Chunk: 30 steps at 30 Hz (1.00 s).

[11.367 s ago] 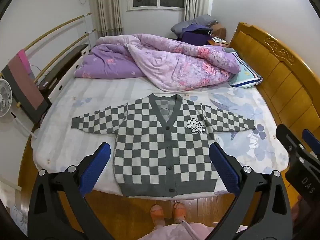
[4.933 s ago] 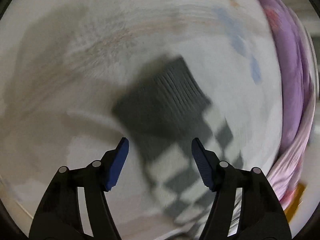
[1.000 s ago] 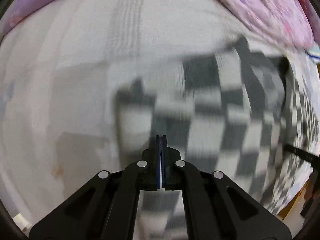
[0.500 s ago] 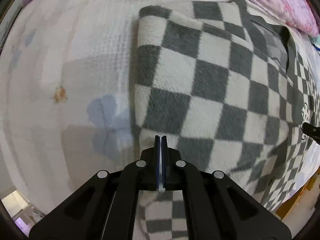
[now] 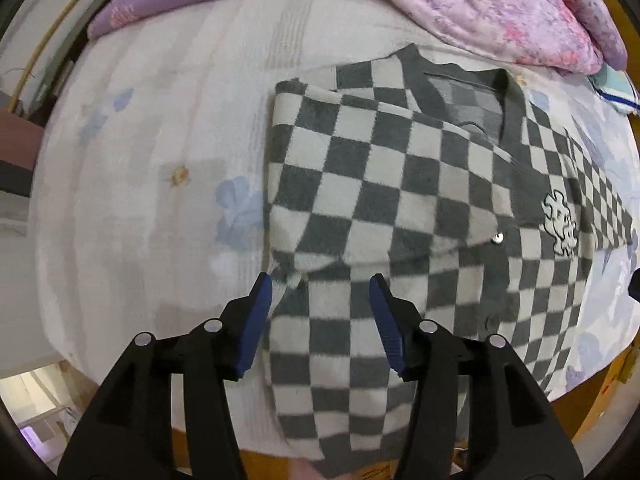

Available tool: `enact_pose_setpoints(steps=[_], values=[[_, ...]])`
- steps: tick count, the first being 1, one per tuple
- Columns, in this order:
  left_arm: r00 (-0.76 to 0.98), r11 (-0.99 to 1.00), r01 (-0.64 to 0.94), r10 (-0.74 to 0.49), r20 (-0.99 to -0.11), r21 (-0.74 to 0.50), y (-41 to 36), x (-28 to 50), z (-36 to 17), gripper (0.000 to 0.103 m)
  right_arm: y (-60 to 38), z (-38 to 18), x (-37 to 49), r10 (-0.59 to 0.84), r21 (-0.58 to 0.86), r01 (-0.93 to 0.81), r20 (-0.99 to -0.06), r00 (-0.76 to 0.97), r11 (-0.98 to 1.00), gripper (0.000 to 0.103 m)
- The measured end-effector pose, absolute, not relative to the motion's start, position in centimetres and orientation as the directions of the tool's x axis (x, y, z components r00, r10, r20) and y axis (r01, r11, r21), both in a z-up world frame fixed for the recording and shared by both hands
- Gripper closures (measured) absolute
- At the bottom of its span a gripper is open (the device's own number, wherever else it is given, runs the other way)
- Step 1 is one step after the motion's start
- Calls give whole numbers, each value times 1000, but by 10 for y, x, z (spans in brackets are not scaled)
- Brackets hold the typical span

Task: Fold large clothes
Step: 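Reach the right tool to the other sleeve cuff and grasp it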

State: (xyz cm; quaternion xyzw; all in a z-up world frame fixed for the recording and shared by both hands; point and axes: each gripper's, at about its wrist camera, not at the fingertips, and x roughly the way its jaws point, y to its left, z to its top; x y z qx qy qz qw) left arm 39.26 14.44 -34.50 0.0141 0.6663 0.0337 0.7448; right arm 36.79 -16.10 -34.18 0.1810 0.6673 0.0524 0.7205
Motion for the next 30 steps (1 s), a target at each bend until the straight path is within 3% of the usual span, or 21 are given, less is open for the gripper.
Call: enact_pose_setpoints(steps=[3,10,16,30], values=[[160,997,-28,74,-984,71,141,362,-321,44,-161,-319,343,344,361,162,-931,123,918,8],[246,997,24,59,-967,67,127,308,-283,44,-169,-300,283,318,361,247,-927,197,899,8],[292,994,113,-30,-956,3,103,273,-259,44,-186,-269,230,253,329,316,-932,259,890,8],[291,945,326,-143,-946,-42,16,256,-235,41,-266,-231,164,148,339,513,-915,376,789,8]])
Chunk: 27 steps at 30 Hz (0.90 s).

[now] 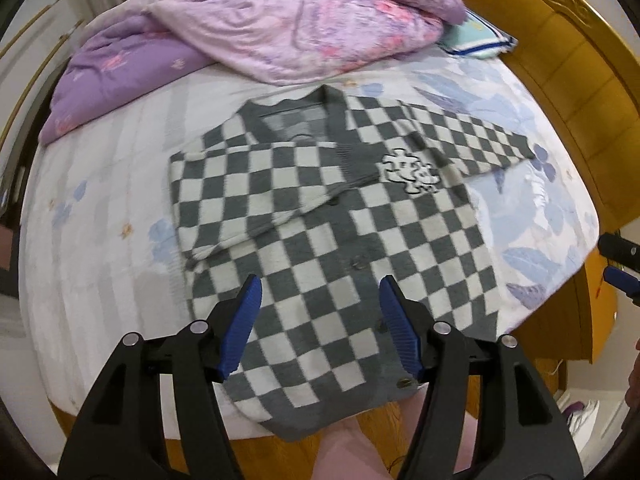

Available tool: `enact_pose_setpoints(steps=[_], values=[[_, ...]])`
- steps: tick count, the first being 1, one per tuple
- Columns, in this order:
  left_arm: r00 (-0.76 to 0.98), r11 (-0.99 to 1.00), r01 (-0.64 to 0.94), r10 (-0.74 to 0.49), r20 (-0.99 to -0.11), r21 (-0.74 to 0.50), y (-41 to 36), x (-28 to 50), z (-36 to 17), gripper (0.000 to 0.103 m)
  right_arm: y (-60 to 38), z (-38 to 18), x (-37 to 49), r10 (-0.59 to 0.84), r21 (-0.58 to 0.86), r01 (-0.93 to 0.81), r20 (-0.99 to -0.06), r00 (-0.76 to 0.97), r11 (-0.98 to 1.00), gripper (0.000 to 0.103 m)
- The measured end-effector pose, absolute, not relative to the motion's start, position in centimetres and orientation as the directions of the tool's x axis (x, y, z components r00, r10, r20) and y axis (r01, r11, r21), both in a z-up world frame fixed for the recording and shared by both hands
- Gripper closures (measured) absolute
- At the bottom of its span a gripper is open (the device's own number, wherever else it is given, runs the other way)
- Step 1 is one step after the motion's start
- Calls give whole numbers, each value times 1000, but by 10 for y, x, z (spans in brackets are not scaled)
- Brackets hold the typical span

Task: Fold large clothes
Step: 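Reach the right tool to the other sleeve cuff and grasp it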

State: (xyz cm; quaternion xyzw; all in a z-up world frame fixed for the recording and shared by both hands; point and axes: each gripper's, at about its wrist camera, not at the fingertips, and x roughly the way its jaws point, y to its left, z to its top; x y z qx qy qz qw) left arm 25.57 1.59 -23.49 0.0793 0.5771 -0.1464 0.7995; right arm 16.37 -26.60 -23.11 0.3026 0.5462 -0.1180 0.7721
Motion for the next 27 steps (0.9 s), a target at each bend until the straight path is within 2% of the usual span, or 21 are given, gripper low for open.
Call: enact_pose_setpoints(steps=[1,4,10,19,20,21,22,27], values=[[290,940,339,-144,-946,-40,8,257,-235,40,-276,-231,161,146,350,529,-909,390,773,8],[292,921,389,-159,-943,-35,-24,265,-234,31,-306,-233,158,134,368,568,-902,411,736,8],[259,905,418,-198,-945,-75,-84,285,-242,31,-388,-252,158,122,435,636,-872,474,637,8],[223,925,377,-136,-965,-43,-199,337,-290,31,-540,-302,203,118,471,644,-851,511,603,8],[215,928,368,-142,-966,-54,-207,342,-295,29,-559,-312,213,110,466,643,-851,513,608,8],[207,932,355,-159,-965,-78,-215,348,-302,19,-574,-319,222,94,456,643,-853,514,615,8],[207,939,326,-182,-961,-108,-226,356,-311,16,-585,-325,229,82,452,639,-849,522,622,8],[271,962,246,-183,-945,-116,-263,386,-345,16,-651,-390,287,110,486,623,-833,542,612,8]])
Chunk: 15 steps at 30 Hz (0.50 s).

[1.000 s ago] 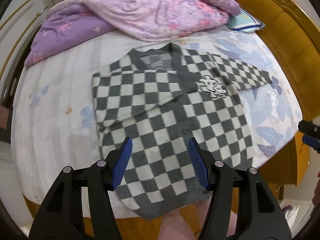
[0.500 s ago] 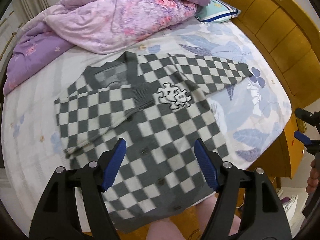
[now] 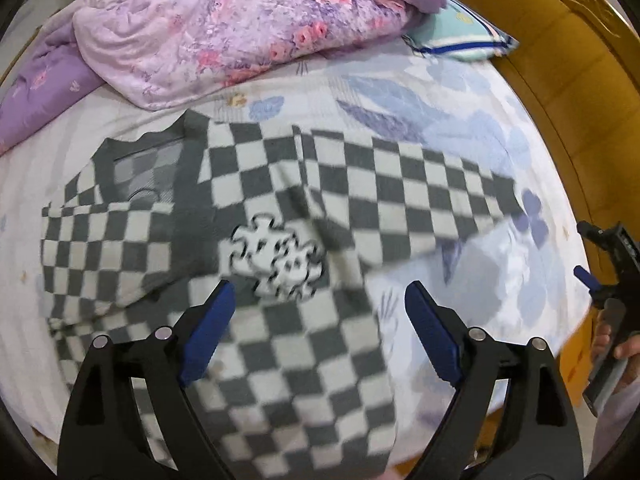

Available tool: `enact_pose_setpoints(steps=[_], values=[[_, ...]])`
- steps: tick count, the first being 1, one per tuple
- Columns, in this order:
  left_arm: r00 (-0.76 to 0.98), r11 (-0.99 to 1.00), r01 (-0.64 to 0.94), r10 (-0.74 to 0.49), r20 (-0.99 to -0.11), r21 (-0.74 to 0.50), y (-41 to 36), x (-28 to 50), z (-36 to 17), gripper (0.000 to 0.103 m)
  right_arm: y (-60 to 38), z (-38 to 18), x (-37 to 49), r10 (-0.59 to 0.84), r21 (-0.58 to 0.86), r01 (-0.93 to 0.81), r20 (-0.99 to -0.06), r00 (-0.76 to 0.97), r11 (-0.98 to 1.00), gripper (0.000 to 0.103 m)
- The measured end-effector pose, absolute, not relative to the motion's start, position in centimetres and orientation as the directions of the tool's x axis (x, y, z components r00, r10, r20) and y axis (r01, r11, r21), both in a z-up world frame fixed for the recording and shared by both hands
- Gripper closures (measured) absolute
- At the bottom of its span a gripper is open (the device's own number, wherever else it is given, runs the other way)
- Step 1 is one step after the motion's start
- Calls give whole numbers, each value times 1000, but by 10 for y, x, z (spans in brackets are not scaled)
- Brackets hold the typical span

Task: Fold large clothes
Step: 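Reach the right tool to the other sleeve cuff and grasp it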

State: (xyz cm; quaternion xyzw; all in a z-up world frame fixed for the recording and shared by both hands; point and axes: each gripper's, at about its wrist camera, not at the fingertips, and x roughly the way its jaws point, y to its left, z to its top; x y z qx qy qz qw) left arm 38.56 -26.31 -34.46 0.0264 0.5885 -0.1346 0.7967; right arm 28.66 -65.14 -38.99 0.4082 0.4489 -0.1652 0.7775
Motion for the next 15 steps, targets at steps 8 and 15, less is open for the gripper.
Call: enact_pose_setpoints(steps=[8,15], values=[[295,980,159,-163,-942,-120,-282,435,-413,16,-705,-513,368,116,520,666,-826,552,534,13],[267,996,76,-58,-962,-39,-257,463,-448,22,-708,-544,413,162,526,631,-825,541,570,28]])
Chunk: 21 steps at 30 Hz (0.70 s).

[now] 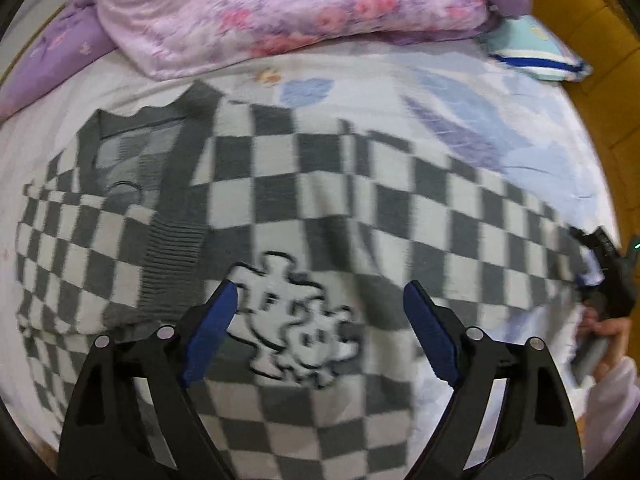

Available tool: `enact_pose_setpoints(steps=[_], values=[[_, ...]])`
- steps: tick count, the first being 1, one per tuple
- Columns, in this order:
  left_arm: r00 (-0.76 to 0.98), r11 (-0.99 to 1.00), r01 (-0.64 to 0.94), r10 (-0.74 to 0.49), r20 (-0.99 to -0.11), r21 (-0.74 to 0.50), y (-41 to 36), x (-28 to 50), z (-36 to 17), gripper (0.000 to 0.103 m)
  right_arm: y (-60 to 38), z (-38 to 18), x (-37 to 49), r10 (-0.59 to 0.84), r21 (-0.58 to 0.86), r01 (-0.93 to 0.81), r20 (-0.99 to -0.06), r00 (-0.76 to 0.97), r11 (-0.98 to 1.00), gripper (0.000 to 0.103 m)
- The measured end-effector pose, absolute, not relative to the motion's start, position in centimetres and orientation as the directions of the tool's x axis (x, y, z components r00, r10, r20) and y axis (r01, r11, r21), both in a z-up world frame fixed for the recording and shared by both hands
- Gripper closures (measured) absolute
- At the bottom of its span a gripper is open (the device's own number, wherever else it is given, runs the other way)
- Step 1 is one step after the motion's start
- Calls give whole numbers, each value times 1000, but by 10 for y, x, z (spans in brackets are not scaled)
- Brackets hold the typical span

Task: Fold large clothes
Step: 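Reach the right tool to the other sleeve cuff and grasp it, then lift the cuff with the right tool and fold the sleeve over the body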

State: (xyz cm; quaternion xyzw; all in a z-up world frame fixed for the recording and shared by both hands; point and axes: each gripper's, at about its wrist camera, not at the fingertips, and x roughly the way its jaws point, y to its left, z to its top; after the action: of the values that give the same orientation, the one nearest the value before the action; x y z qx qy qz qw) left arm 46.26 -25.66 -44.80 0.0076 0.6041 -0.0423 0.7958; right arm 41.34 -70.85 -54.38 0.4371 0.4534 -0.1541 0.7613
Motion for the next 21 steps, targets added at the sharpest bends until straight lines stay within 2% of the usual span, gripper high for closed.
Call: enact_pose_setpoints(steps=[1,2,3,5,8,11,16,21], values=[[264,997,72,-54,-963,-36,-254,465,-451,26,-712,-545,419,187,549,616,-812,553,565,67],[262,996,69,-71,-962,-55,-252,470,-454,35,-718,-546,427,191,531,632,-829,526,565,90],[259,995,63,-90,-962,-77,-251,475,-457,40,-722,-546,431,196,522,636,-837,511,569,95],[241,994,52,-106,-965,-96,-253,487,-466,59,-724,-529,436,200,532,582,-819,537,615,96],[177,991,93,-109,-978,-93,-271,502,-485,88,-726,-486,431,126,489,527,-804,581,695,96],[108,986,136,-109,-988,-94,-290,511,-510,100,-743,-454,426,91,502,527,-778,622,685,96],[93,982,176,-81,-992,-64,-304,507,-546,103,-736,-442,428,58,420,515,-814,578,747,96],[116,983,170,-92,-989,-71,-301,506,-551,103,-722,-414,425,62,464,486,-768,638,740,96]])
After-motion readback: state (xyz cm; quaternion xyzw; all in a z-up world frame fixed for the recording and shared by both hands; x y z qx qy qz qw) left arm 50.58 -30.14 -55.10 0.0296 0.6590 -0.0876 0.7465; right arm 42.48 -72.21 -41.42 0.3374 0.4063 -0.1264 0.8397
